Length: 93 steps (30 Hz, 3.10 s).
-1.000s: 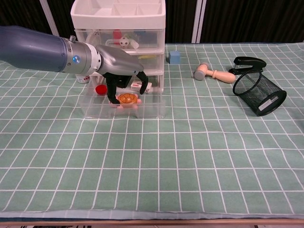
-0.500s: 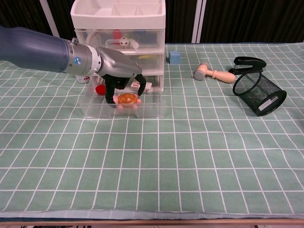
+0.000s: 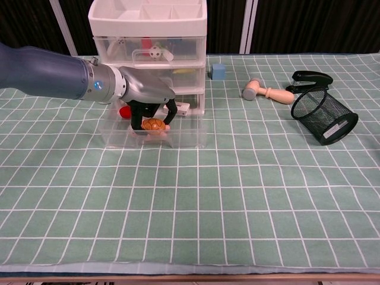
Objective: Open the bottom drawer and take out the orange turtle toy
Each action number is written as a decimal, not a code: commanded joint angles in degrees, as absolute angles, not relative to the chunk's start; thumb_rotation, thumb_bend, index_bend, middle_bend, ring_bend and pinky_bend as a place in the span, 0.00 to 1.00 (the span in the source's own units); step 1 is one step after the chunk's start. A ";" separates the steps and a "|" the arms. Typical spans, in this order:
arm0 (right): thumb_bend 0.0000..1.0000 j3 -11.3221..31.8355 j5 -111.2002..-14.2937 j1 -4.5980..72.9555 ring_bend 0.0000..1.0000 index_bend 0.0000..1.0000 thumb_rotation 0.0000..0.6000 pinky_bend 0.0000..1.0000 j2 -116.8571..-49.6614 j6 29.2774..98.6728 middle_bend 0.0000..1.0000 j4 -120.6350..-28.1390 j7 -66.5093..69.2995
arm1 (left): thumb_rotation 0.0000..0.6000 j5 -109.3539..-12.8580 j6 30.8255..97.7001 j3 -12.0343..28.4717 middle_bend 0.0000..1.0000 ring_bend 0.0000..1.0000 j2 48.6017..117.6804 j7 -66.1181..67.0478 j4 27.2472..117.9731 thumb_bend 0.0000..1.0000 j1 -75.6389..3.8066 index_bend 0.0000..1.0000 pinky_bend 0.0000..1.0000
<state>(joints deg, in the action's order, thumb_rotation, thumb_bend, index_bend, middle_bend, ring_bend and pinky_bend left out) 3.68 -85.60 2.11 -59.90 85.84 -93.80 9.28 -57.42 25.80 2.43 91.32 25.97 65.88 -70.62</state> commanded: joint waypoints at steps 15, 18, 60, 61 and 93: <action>0.03 3.52 -85.90 2.05 0.00 0.00 1.00 0.21 -59.82 85.79 0.00 -93.95 9.46 | 1.00 -59.39 32.20 5.09 1.00 1.00 86.16 24.20 74.22 0.36 -70.14 0.59 1.00; 0.03 3.49 -85.84 2.06 0.00 0.00 1.00 0.21 -59.78 85.68 0.00 -93.98 9.54 | 1.00 -59.69 33.33 5.90 1.00 1.00 84.05 24.31 77.53 0.36 -70.30 0.59 1.00; 0.03 3.47 -85.32 1.92 0.00 0.00 1.00 0.21 -59.43 85.27 0.00 -94.64 9.93 | 1.00 -51.65 40.24 -9.72 1.00 1.00 76.98 41.90 105.44 0.21 -69.04 0.42 1.00; 0.03 3.46 -85.36 1.91 0.00 0.00 1.00 0.21 -59.43 85.28 0.00 -94.66 9.93 | 1.00 -51.39 40.48 -9.99 1.00 1.00 77.07 42.33 105.35 0.19 -69.09 0.40 1.00; 0.03 2.89 -89.93 1.71 0.00 0.00 1.00 0.21 -61.01 88.77 0.00 -91.02 4.14 | 1.00 -65.36 97.01 -17.79 0.00 0.00 66.84 30.38 121.37 0.05 -32.11 0.00 0.04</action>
